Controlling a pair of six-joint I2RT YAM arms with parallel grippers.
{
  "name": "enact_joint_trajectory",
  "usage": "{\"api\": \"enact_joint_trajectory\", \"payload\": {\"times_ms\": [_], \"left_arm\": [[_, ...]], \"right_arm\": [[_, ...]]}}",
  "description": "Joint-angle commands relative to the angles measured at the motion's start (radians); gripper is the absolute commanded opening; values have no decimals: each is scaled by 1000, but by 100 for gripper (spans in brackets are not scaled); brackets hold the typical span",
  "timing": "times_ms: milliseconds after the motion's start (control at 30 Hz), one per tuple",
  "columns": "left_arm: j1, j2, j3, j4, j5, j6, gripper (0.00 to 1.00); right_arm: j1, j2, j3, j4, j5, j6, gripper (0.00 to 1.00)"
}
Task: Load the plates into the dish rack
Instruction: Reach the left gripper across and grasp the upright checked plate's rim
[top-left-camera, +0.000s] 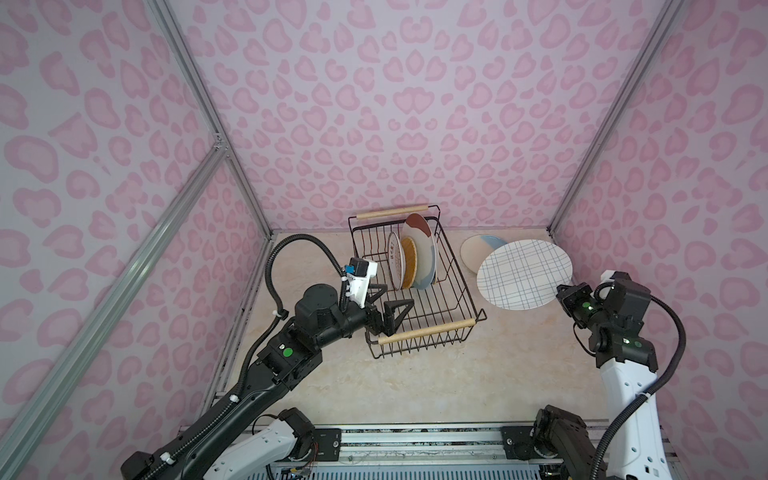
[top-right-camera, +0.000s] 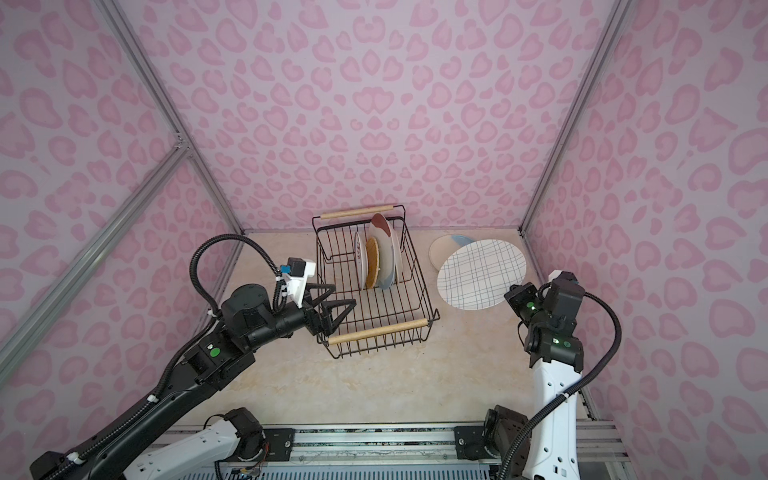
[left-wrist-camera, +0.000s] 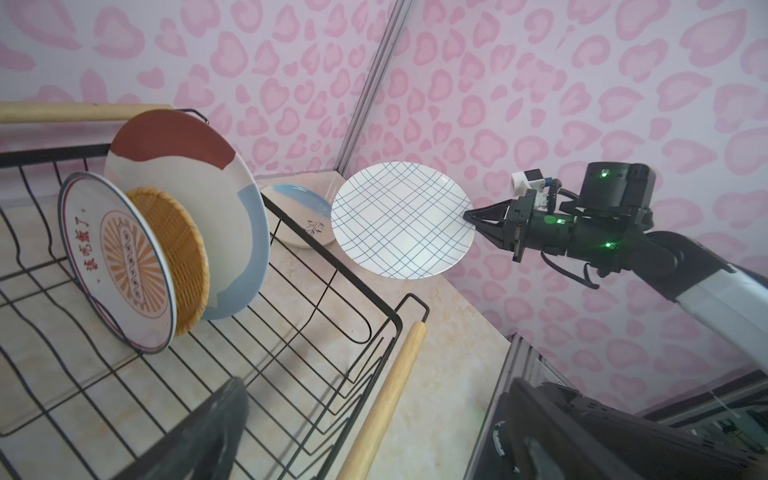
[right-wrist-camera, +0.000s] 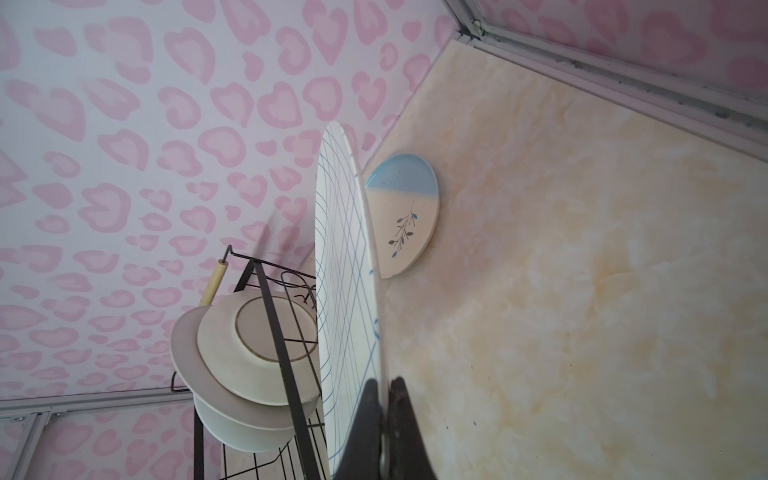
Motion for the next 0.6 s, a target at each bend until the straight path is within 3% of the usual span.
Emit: {"api": "enact_joint_trajectory", "payload": {"times_ms": [0, 100, 200, 333, 567], "left_arm": [[-60, 63, 45, 109, -66, 157, 99], [-143, 133, 82, 128, -77, 356, 98], [-229, 218, 128, 121, -166, 573, 98], [-299, 356, 204, 153, -238, 766, 98], [-368, 581, 249, 433, -343, 1065, 90]], "right_arm": [[2, 20, 60, 27, -21, 32, 0], [14, 33, 114, 17, -31, 45, 0], [33, 28, 150, -3, -36, 52, 0], [41, 22, 171, -12, -69, 79, 0], [43, 28, 221, -56, -97, 91, 0]]}}
